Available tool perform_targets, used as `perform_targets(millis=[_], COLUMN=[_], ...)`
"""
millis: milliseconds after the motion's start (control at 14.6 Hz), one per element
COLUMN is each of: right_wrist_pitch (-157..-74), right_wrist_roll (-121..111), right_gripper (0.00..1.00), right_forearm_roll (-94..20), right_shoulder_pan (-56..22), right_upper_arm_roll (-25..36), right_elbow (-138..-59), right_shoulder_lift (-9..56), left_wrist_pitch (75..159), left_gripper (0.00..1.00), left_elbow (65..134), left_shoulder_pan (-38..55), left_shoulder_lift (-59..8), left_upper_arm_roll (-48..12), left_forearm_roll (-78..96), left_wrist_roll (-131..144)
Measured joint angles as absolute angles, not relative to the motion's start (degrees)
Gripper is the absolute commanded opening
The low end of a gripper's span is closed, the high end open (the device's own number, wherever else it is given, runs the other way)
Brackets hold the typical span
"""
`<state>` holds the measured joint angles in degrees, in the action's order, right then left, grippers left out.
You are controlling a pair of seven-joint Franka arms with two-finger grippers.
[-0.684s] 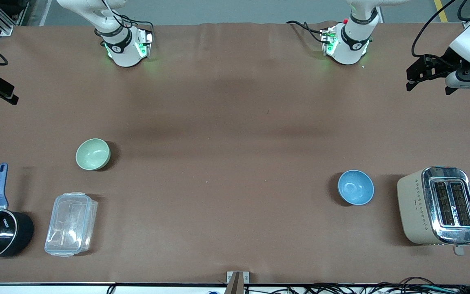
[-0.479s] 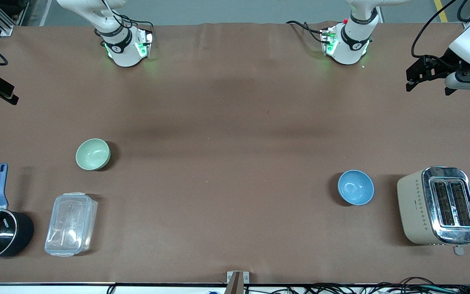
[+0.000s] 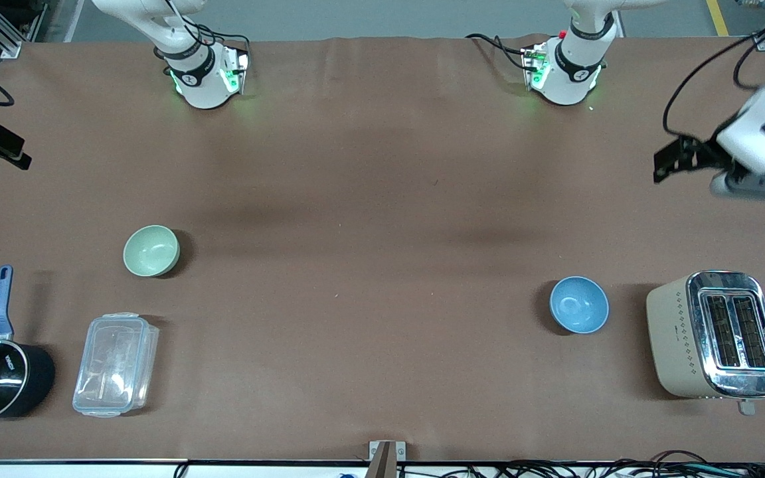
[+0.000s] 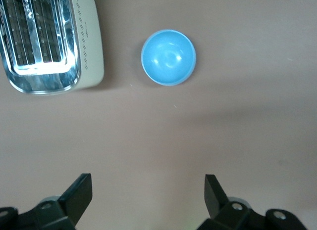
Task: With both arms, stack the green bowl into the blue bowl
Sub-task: 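Move the right gripper to the green bowl while the left gripper reaches the blue bowl, then grasp the green bowl with the right gripper while the left gripper grasps the blue bowl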
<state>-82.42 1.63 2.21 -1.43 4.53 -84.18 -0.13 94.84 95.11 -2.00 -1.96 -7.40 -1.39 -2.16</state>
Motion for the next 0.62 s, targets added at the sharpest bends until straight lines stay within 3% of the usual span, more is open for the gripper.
perform_targets(millis=[205,615], right_wrist_pitch=[-87.64,-114.71], right_wrist_roll=[1.2,-1.2], right_gripper=[1.0,1.0], right_forearm_roll=[2.21,2.22], right_shoulder_pan=[-0.63,0.54], right_upper_arm_roll=[5.25,6.63], right_elbow=[-90.9,-115.08], right_shoulder_lift=[0.28,2.18], left_wrist_pitch=[104.32,121.63], left_gripper=[1.0,1.0], left_elbow=[97.66,103.76], left_shoulder_pan=[-3.06,-3.22], left_shoulder_lift=[-8.15,-18.72], left_upper_arm_roll=[-7.33,-7.32], left_forearm_roll=[-1.99,-2.01], left_wrist_roll=[-1.19,1.22])
